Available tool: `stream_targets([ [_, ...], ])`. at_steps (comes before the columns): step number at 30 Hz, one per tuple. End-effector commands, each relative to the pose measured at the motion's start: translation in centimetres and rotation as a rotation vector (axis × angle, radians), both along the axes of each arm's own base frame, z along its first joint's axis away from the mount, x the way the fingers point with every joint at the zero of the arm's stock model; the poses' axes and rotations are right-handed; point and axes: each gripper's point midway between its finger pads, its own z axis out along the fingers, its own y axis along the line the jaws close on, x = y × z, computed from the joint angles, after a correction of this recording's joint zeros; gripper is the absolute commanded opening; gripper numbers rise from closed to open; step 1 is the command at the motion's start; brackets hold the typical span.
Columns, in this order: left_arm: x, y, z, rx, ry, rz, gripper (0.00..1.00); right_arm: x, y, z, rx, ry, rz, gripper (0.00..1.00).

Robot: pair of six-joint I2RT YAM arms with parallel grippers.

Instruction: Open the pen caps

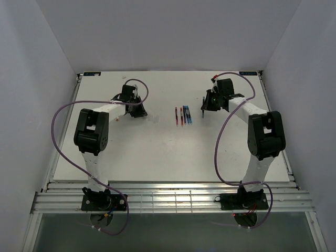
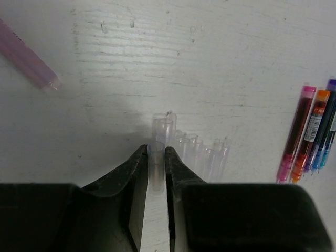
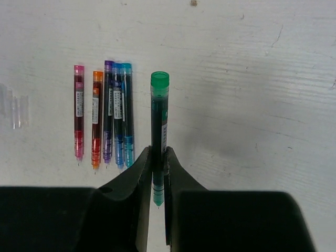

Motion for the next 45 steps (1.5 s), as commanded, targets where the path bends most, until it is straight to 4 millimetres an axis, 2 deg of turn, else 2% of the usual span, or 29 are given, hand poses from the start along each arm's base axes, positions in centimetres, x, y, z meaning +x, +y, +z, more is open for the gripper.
stream_targets([
  [1,1.9,0.7,1.3,0.029,-0.056,-0.001,0.30,1.1,0.4,0.0,0.013,-0.020,0.053,0.08],
  [6,2.5,0.7,0.5,0.031,-0.049,-0.016,0.37,1.3,0.5,-1.8,0.007,0.010,0.068,0.08],
  [10,2.5,0.6,0.0,0.026,-0.039,-0.022,0.43,1.5,1.0,-2.2,0.023,0.018,0.080,0.08],
  [18,1.7,1.1,-0.8,0.025,-0.010,-0.003,0.46,2.0,2.1,-3.0,0.068,0.033,0.100,0.08],
  [23,1.6,0.8,0.2,-0.004,-0.026,-0.004,0.51,1.8,3.2,-4.3,0.068,0.066,0.131,0.08],
  [28,1.7,0.7,1.1,-0.015,-0.047,0.003,0.55,1.4,4.2,-4.8,0.068,0.077,0.157,0.09],
  [35,1.7,0.9,1.9,-0.028,-0.067,0.030,0.61,1.0,5.5,-5.0,0.084,0.088,0.192,0.24],
  [39,2.1,1.5,4.0,-0.053,-0.128,0.065,0.69,1.2,5.5,-4.4,0.081,0.068,0.194,0.33],
  [45,3.0,2.6,5.6,-0.060,-0.152,0.100,0.73,1.4,4.9,-3.6,0.058,0.042,0.175,0.38],
])
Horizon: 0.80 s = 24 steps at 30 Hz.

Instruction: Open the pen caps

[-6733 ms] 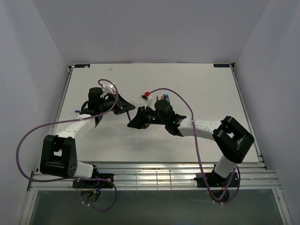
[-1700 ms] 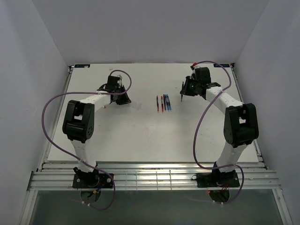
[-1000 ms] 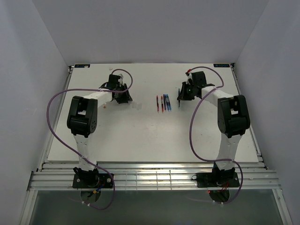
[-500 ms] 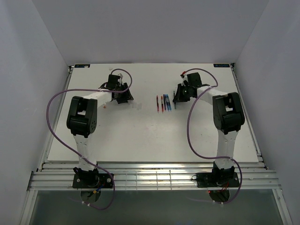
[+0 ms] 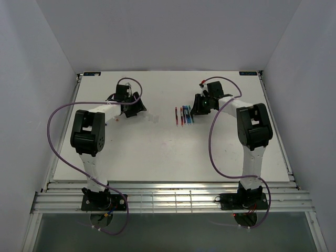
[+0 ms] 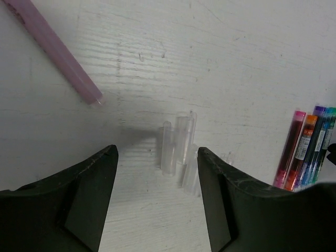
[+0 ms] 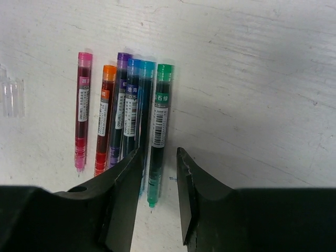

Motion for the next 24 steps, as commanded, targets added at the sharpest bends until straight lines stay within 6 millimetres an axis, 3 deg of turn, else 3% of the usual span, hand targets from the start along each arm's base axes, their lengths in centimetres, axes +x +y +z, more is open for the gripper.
stream_targets([
  [1,1.8,0.9,5.3,-0.018,-0.120,0.041,0.73,1.4,-0.1,2.8,-0.001,-0.086,-0.005,0.38],
  [6,2.9,2.9,6.3,-0.002,-0.129,0.097,0.73,1.1,-0.6,3.7,-0.019,-0.115,-0.018,0.39],
  [11,4.4,5.2,6.0,0.007,-0.095,0.156,0.72,0.2,-1.5,4.4,-0.042,-0.135,-0.027,0.40],
  [12,4.7,5.9,5.2,0.018,-0.072,0.171,0.72,0.2,-1.8,4.5,-0.046,-0.140,-0.030,0.40],
  [17,6.1,6.7,4.0,0.059,-0.014,0.189,0.72,-0.4,-2.4,4.7,-0.055,-0.155,-0.039,0.40],
  [18,6.8,6.7,4.6,0.061,-0.028,0.192,0.72,-0.6,-2.5,4.3,-0.058,-0.147,-0.040,0.40],
  [24,7.5,7.5,3.2,0.099,0.010,0.219,0.71,-1.1,-3.1,3.5,-0.063,-0.137,-0.047,0.40],
])
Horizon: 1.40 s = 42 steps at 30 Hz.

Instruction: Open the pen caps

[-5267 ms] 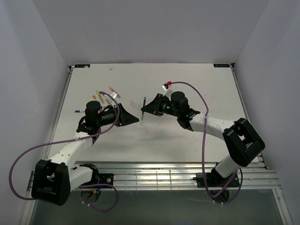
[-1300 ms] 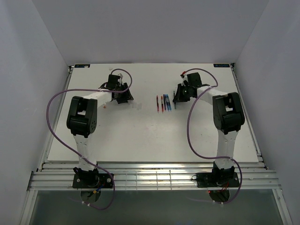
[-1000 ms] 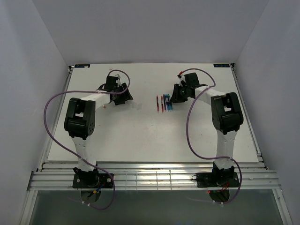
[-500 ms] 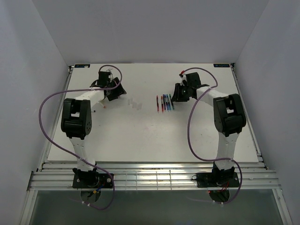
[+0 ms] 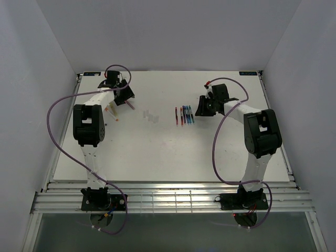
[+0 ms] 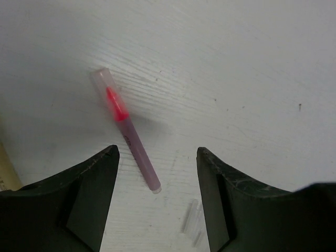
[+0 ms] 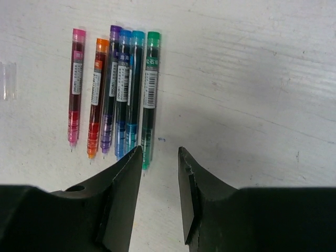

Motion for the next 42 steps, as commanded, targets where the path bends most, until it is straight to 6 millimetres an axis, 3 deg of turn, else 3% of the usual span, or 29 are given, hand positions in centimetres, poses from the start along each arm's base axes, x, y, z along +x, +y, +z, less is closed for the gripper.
stream_targets([
  [1,0.1,0.6,0.7,0.037,0.017,0.021,0.71,0.7,-0.6,1.2,-0.004,-0.061,-0.005,0.40],
  [9,0.4,1.1,-1.0,0.062,0.058,0.030,0.67,0.4,-0.9,1.2,-0.002,-0.065,-0.007,0.40],
  [17,0.4,1.7,-2.5,0.109,0.099,0.026,0.39,0.2,-1.2,1.3,-0.001,-0.068,-0.010,0.40],
  [29,-0.7,1.6,-4.8,0.120,0.161,-0.021,0.11,-0.3,-1.1,1.5,0.017,-0.064,-0.011,0.40],
  [33,-0.3,1.3,-3.6,0.113,0.132,-0.025,0.00,-0.5,-1.0,1.9,0.029,-0.065,-0.016,0.40],
  [36,0.0,0.6,-1.9,0.079,0.101,-0.044,0.00,-1.0,-1.1,2.2,0.039,-0.060,-0.026,0.40],
  [39,0.1,0.0,1.4,0.059,0.042,-0.049,0.00,-2.1,-1.1,3.2,0.067,-0.062,-0.049,0.40],
  [40,0.0,-0.2,3.7,0.048,0.002,-0.053,0.00,-2.4,-1.0,4.5,0.087,-0.081,-0.061,0.40],
  [42,-0.8,-0.9,5.4,0.029,-0.029,-0.071,0.00,-3.6,-0.9,5.8,0.101,-0.097,-0.068,0.40],
])
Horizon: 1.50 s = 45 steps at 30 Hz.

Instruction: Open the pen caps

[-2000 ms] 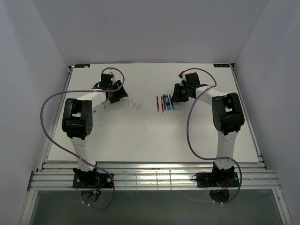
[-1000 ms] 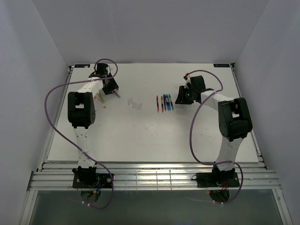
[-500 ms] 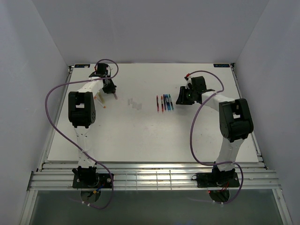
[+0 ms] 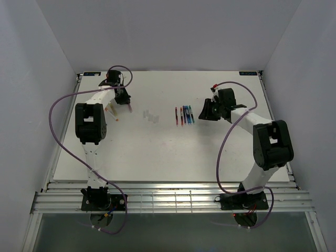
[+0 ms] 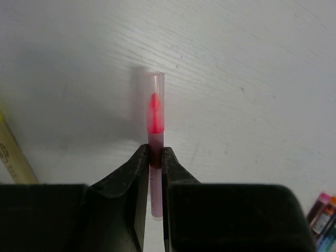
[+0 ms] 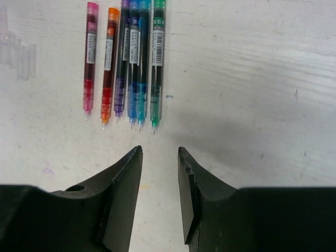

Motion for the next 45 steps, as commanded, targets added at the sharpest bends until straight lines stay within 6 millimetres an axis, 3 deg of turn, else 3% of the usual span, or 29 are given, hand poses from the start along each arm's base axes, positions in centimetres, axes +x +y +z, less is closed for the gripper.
stream_targets([
  [1,-0.6,-2.1,11.0,-0.075,-0.195,-0.054,0.00,-0.7,0.7,4.9,0.071,-0.097,-0.029,0.40],
  [3,-1.5,-2.9,13.1,-0.116,-0.238,-0.083,0.00,-2.0,1.3,5.3,0.083,-0.091,-0.024,0.40],
  [4,-2.6,-3.4,13.1,-0.137,-0.231,-0.096,0.00,-2.7,1.7,6.4,0.104,-0.102,-0.013,0.40],
  [5,-3.3,-4.3,15.7,-0.182,-0.285,-0.130,0.00,-3.3,2.1,6.7,0.126,-0.094,-0.013,0.40],
  [6,-4.1,-4.9,16.6,-0.209,-0.301,-0.150,0.00,-4.1,2.9,7.0,0.144,-0.093,0.007,0.40],
  [7,-5.3,-5.3,16.0,-0.232,-0.282,-0.165,0.00,-5.6,3.4,7.2,0.170,-0.089,0.030,0.40],
  [9,-7.2,-6.8,19.5,-0.304,-0.366,-0.241,0.00,-7.3,4.8,8.8,0.235,-0.124,0.055,0.40],
  [11,-9.4,-7.8,19.8,-0.365,-0.377,-0.291,0.00,-9.4,5.9,8.3,0.273,-0.123,0.090,0.40],
  [12,-10.7,-8.2,22.0,-0.394,-0.432,-0.317,0.00,-9.9,6.5,8.9,0.306,-0.138,0.098,0.40],
  [14,-12.4,-8.7,21.9,-0.429,-0.451,-0.346,0.00,-11.3,7.4,9.2,0.339,-0.144,0.132,0.40],
  [15,-14.1,-9.6,23.9,-0.476,-0.495,-0.397,0.00,-12.2,8.5,9.5,0.356,-0.143,0.169,0.40],
  [18,-17.2,-11.5,24.0,-0.592,-0.507,-0.474,0.00,-13.7,11.1,10.6,0.403,-0.165,0.257,0.43],
  [20,-19.2,-12.6,25.4,-0.639,-0.556,-0.517,0.00,-14.4,13.0,12.1,0.456,-0.193,0.306,0.46],
  [21,-20.4,-13.5,24.0,-0.655,-0.521,-0.525,0.00,-14.3,13.7,12.7,0.475,-0.204,0.321,0.46],
  [23,-21.8,-14.3,24.8,-0.681,-0.564,-0.552,0.00,-14.3,15.1,14.3,0.527,-0.238,0.343,0.48],
  [24,-22.9,-15.1,23.5,-0.698,-0.531,-0.558,0.00,-14.6,16.0,15.0,0.547,-0.253,0.360,0.49],
  [30,-25.5,-16.9,22.5,-0.764,-0.473,-0.525,0.00,-15.1,19.1,16.0,0.628,-0.281,0.382,0.51],
  [32,-25.6,-17.0,22.4,-0.747,-0.486,-0.515,0.00,-15.5,19.1,15.7,0.653,-0.287,0.367,0.51],
  [37,-25.8,-17.1,22.0,-0.733,-0.486,-0.523,0.00,-16.8,19.5,17.4,0.742,-0.327,0.389,0.51],
  [45,-25.9,-17.7,21.2,-0.722,-0.473,-0.530,0.00,-16.9,20.2,17.8,0.756,-0.317,0.400,0.50],
])
